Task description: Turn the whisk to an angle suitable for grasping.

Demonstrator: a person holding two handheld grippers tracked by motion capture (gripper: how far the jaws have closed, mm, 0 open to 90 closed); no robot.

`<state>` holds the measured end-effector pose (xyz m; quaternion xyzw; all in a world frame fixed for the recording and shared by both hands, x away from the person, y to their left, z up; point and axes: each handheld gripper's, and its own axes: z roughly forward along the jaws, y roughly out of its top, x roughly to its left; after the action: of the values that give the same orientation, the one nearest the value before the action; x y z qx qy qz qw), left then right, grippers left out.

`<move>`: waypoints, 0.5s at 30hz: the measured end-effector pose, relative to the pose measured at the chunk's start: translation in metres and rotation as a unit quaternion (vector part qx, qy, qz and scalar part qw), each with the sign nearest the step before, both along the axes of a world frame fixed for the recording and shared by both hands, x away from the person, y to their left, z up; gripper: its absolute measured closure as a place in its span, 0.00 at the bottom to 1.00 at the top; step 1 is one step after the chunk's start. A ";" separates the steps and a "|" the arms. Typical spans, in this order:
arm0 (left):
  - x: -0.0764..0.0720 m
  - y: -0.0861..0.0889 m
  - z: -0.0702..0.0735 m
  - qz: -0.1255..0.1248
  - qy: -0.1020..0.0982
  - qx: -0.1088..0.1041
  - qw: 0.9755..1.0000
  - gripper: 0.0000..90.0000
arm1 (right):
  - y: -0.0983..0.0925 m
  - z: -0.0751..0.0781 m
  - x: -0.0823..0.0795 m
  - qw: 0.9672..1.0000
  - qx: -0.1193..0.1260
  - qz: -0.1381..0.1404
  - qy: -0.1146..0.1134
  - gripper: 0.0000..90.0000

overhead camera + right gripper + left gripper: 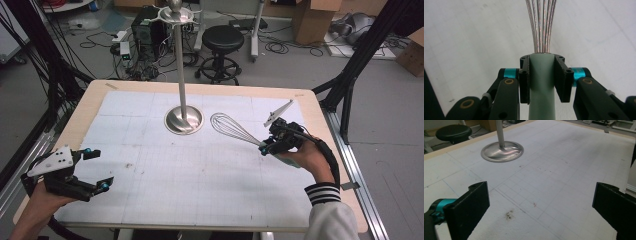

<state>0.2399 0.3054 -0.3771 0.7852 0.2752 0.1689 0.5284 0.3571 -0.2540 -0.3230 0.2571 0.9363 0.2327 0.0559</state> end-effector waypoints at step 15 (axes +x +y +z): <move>-0.002 0.003 0.003 0.001 -0.004 -0.004 1.000 0.02 | 0.045 0.043 -0.020 0.994 0.065 0.091 -0.014 0.77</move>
<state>0.2382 0.3079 -0.3740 0.7821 0.2743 0.1716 0.5326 0.3370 -0.2094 -0.2797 0.1704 0.9378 0.3009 0.0307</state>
